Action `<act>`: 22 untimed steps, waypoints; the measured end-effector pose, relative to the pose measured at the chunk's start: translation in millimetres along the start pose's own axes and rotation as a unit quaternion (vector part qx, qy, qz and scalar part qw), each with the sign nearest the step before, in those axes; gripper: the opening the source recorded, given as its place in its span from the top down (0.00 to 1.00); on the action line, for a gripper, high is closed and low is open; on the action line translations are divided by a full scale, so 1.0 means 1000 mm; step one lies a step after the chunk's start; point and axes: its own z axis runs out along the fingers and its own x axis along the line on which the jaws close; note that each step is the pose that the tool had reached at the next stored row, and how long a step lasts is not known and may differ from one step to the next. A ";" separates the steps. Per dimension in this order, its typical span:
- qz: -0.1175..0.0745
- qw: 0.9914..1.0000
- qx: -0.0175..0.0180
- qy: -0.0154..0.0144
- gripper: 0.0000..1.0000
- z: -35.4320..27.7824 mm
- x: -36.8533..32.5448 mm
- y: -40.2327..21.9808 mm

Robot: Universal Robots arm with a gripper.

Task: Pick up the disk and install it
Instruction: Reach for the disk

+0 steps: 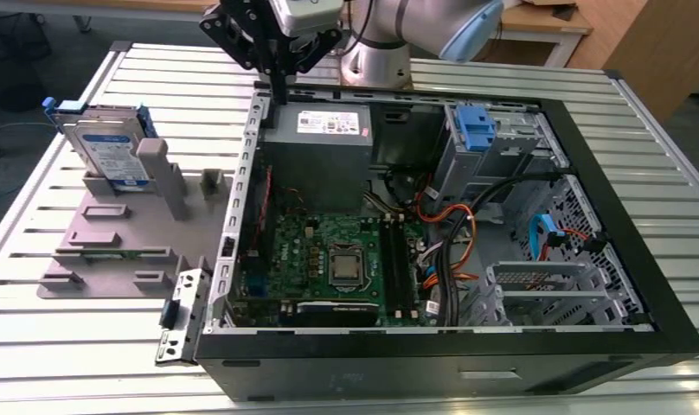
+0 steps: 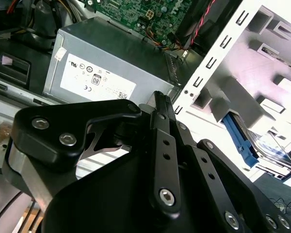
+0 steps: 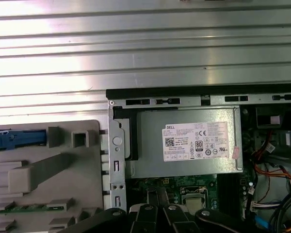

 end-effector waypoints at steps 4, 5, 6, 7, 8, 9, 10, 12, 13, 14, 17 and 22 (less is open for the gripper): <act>0.000 1.000 0.000 0.000 0.89 0.0002 0.0023 -0.0002; 0.000 1.000 0.000 0.000 0.89 0.0003 0.0029 -0.0002; 0.000 1.000 0.000 0.000 0.89 0.0003 0.0037 -0.0003; 0.000 1.000 0.000 0.000 0.89 0.0004 0.0046 -0.0004; 0.000 1.000 0.000 0.000 0.89 0.0004 0.0056 -0.0004; 0.000 1.000 0.000 0.000 0.89 0.0006 0.0067 -0.0005; 0.000 1.000 0.000 0.000 0.89 0.0007 0.0078 -0.0006; 0.000 1.000 0.000 0.000 0.89 0.0009 0.0104 -0.0008; 0.000 1.000 0.000 0.000 0.89 0.0011 0.0118 -0.0008; 0.000 1.000 0.000 0.000 0.89 0.0011 0.0132 -0.0009; 0.000 1.000 0.000 0.000 0.89 0.0016 0.0178 -0.0009; 0.000 1.000 0.000 0.000 0.89 0.0022 0.0255 -0.0009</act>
